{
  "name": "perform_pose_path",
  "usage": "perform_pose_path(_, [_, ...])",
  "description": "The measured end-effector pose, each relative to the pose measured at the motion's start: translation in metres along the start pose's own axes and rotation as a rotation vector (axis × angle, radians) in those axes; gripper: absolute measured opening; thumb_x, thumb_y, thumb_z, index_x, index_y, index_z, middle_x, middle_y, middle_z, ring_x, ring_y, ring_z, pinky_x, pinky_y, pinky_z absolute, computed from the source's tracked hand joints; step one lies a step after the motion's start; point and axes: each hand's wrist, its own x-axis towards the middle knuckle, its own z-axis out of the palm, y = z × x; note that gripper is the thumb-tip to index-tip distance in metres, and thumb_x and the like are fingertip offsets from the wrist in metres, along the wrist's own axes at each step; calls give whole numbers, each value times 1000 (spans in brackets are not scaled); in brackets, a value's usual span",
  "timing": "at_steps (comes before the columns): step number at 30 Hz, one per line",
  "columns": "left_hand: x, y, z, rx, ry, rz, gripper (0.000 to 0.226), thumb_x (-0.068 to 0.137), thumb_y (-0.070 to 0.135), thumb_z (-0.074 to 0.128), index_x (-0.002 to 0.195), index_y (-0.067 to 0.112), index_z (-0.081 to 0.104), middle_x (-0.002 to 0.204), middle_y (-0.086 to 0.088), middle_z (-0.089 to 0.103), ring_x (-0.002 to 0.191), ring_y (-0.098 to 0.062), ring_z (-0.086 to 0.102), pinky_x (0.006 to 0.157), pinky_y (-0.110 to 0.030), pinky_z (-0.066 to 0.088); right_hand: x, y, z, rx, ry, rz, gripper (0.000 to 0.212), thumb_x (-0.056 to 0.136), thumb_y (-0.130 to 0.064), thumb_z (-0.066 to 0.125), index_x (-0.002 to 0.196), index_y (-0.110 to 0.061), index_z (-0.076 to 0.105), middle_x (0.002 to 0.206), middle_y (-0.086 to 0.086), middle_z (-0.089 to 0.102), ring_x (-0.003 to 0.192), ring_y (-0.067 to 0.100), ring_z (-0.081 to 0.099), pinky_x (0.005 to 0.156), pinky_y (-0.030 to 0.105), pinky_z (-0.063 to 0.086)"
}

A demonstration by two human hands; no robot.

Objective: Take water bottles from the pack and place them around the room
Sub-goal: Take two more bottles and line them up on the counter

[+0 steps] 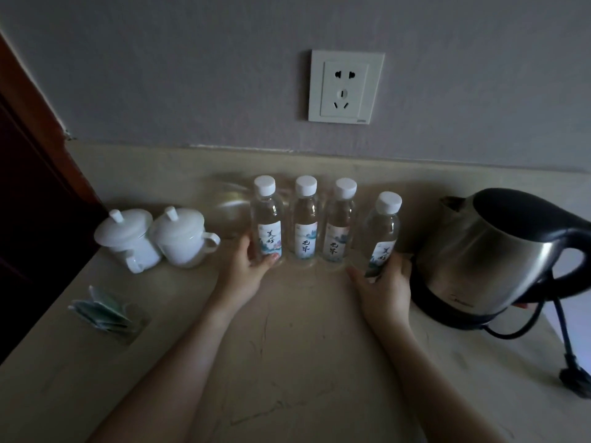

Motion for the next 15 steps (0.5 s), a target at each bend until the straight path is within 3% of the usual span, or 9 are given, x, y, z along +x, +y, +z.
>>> perform_pose_path(3, [5,-2,2,-8,-13,32,53,83,15,76,122,41,53,123,1,66,109,-2,65,96,-26,50,6,0,4,26,17,11,56,76,-31,82,118,-12,51,116,4,49,89,16,52,77,29,41])
perform_pose_path(5, [6,-2,3,-32,-19,17,53,85,8,75,129,25,50,120,8,66,105,7,64,93,-18,49,10,0,7,35,21,25,53,75,-34,83,112,-14,51,112,6,53,84,17,54,73,30,42])
perform_pose_path(7, [7,-4,4,-34,-26,14,53,85,7,74,130,21,48,117,17,64,104,10,63,92,-16,48,12,2,9,45,25,29,52,74,-36,83,108,-18,49,106,5,58,83,18,57,70,30,43])
perform_pose_path(12, [7,-7,3,-13,-56,55,58,86,8,72,137,21,47,126,11,62,115,-4,64,102,-33,49,15,2,9,65,23,30,49,74,-37,83,104,-27,46,95,-7,61,80,11,60,59,24,42])
perform_pose_path(15, [8,-6,2,30,-27,140,54,80,29,72,131,24,53,119,11,54,115,-14,63,100,-43,52,15,1,10,73,25,33,47,74,-38,82,104,-29,47,96,-9,62,81,9,61,62,27,45])
